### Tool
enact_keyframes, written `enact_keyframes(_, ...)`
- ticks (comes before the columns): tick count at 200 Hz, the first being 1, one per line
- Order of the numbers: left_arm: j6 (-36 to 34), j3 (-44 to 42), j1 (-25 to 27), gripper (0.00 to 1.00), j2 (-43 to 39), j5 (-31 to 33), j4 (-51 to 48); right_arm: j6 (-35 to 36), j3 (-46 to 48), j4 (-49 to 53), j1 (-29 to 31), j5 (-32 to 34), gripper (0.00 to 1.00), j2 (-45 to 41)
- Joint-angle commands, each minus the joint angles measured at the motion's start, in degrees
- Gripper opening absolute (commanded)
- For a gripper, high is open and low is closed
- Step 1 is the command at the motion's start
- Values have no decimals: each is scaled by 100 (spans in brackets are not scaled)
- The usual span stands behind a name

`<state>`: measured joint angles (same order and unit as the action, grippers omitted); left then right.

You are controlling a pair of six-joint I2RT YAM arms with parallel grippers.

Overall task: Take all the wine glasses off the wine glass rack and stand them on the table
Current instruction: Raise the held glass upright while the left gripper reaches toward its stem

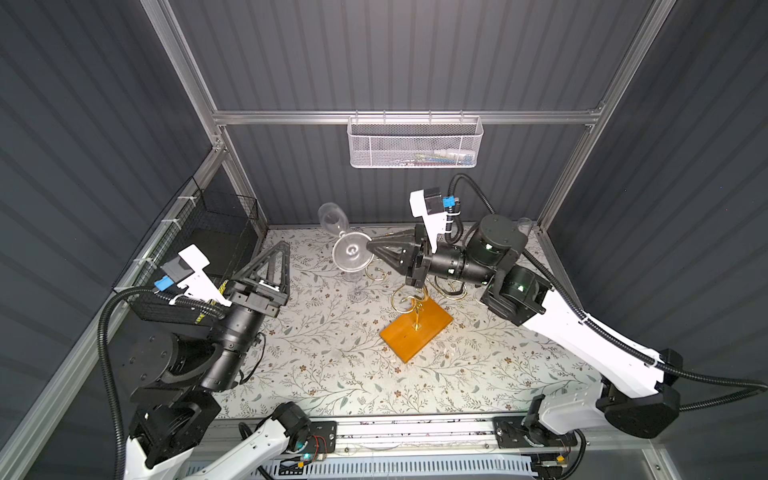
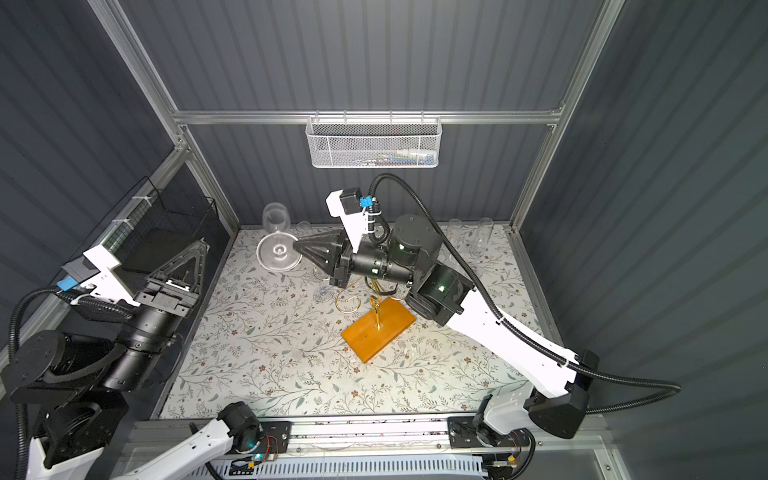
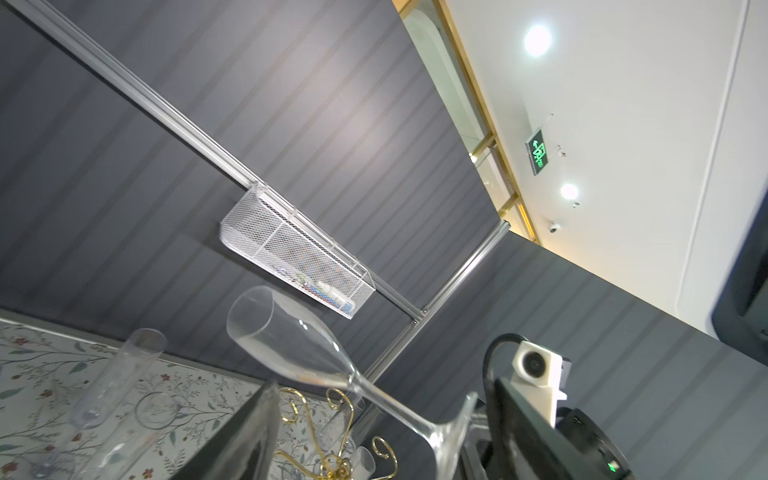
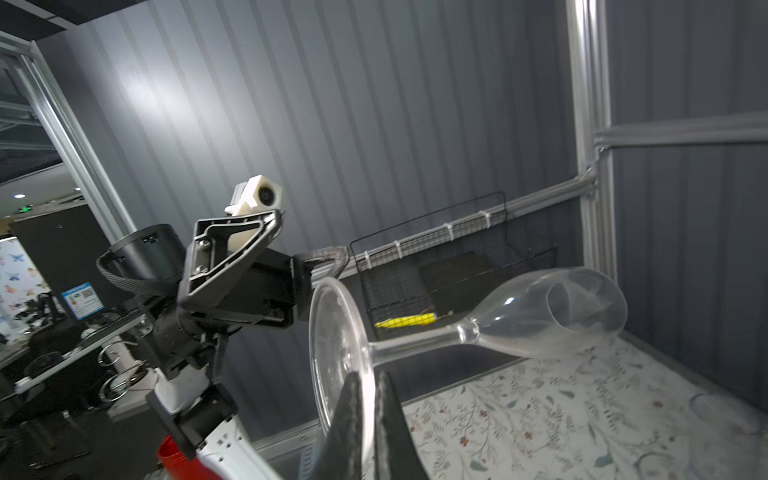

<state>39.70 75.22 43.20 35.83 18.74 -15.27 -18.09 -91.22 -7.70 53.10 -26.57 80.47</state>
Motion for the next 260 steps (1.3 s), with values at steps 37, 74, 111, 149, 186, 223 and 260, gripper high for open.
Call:
enact_keyframes(37,835,95,25,84,894,-1371,814,1770,597,-1297,-336,-273,0,-439)
enact_keyframes(74,955,296,30,84,1355,-1400,1189,2338,1184,-1741,-526,-468,0,-873)
enact_keyframes(111,1482,522,22,84,1982,-2146,1612,2883,1523,-1734,-638,-638,0,-1225)
enact_keyframes(149,1830,869,13,82,2488,-3138,2074,3411,1838,-1547,-730,-598,0,-1595)
enact_keyframes(186,2294,951,-44,75,2888,-4016,2160,3981,1969,-1184,-779,-604,0,-2053)
enact_keyframes(223,2509,916,-57,64,3042,-4503,2300,4423,2029,-894,-821,-650,0,-2296)
enact_keyframes(260,2542,980,-58,51,3093,-4826,2294,4907,1952,-431,-878,-911,0,-2342)
